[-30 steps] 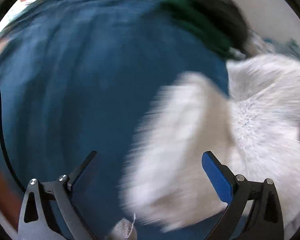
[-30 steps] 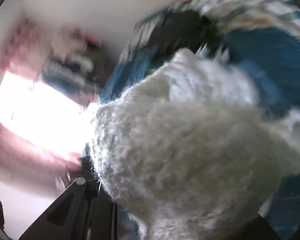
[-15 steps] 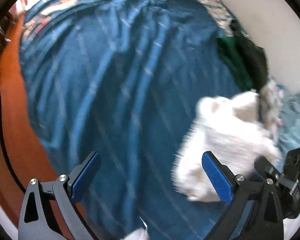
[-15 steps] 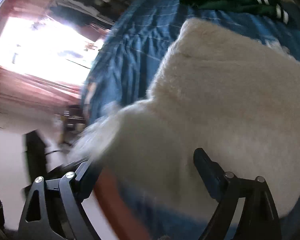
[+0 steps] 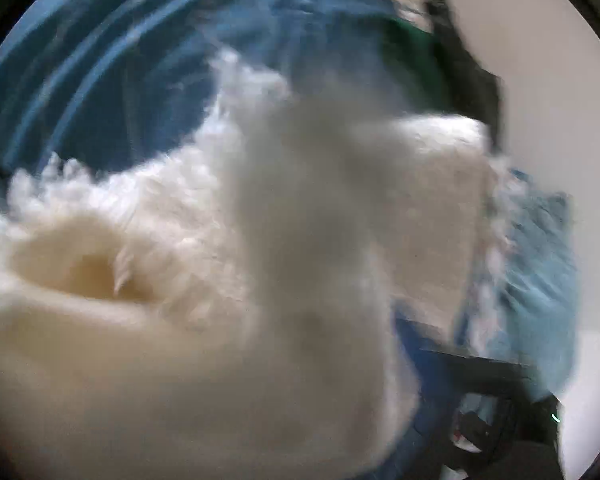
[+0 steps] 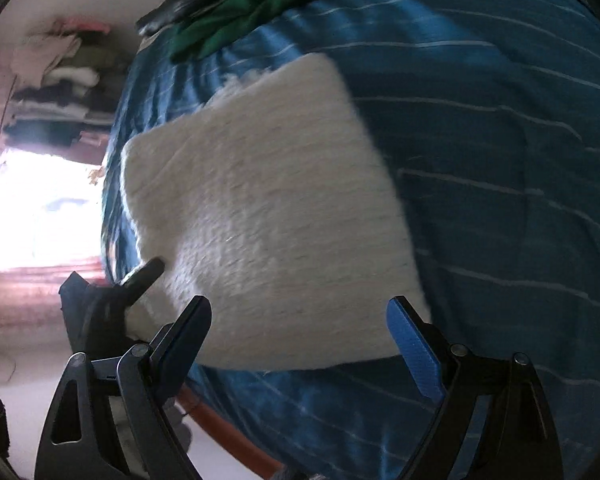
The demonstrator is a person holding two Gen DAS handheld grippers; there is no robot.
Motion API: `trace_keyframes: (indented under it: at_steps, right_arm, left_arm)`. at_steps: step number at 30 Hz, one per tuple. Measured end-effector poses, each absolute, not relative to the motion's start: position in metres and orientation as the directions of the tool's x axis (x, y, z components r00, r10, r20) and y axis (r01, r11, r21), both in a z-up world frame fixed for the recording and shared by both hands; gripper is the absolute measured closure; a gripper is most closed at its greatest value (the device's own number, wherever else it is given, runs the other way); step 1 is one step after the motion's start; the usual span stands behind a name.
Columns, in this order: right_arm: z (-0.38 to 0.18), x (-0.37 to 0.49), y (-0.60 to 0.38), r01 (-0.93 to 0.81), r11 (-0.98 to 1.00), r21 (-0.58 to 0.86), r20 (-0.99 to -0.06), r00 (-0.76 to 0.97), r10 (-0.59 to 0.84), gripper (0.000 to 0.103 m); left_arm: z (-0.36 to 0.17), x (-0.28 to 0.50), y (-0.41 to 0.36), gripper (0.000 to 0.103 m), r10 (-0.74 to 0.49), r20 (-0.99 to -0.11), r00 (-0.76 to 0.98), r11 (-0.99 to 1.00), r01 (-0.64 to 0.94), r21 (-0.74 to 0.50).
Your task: Fold large clothes
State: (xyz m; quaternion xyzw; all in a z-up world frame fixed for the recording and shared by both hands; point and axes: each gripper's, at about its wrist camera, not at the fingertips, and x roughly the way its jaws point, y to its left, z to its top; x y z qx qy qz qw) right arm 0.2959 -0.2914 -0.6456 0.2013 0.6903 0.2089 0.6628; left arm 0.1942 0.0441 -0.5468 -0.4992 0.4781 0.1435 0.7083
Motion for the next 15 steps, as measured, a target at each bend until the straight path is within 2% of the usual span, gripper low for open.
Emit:
trace_keyframes:
  at_steps: [3,5,8,11,13,15]
  right_arm:
    - [-0.645,0.305,-0.292,0.047,0.829,0.558,-0.828,-0.036,0.559,0.012]
    - [-0.633,0.308,-0.288,0.042,0.821,0.569,-0.821,-0.029,0.570,0.013]
    - [-0.624,0.316,-0.256,-0.045,0.807,0.589,-0.807,-0.068,0.586,0.018]
    - [-0.631,0.318,-0.222,-0.125,0.808,0.575,-0.817,-0.145,0.559,0.028]
    - [-0.653,0.320,-0.200,-0.182,0.846,0.502,-0.863,-0.176,0.474,0.031]
    - [-0.677,0.326,-0.186,-0.238,0.883,0.405,-0.912,-0.173,0.371,0.032]
  left_arm:
    - [-0.519,0.165,0.044,0.089,-0.214,-0.814,0.541,0.423,-0.700,-0.576]
    - [-0.506,0.145,0.039,0.089,-0.189,-0.829,0.526,0.439,-0.710,-0.551]
    - [-0.528,0.125,0.041,0.089,-0.197,-0.858,0.474,0.404,-0.759,-0.511]
    - [-0.559,0.117,0.052,0.083,-0.208,-0.868,0.451,0.372,-0.784,-0.497]
    - [-0.568,0.117,0.059,0.080,-0.224,-0.857,0.464,0.356,-0.780,-0.515]
    - [-0.565,0.119,0.061,0.073,-0.246,-0.841,0.482,0.351,-0.764,-0.540]
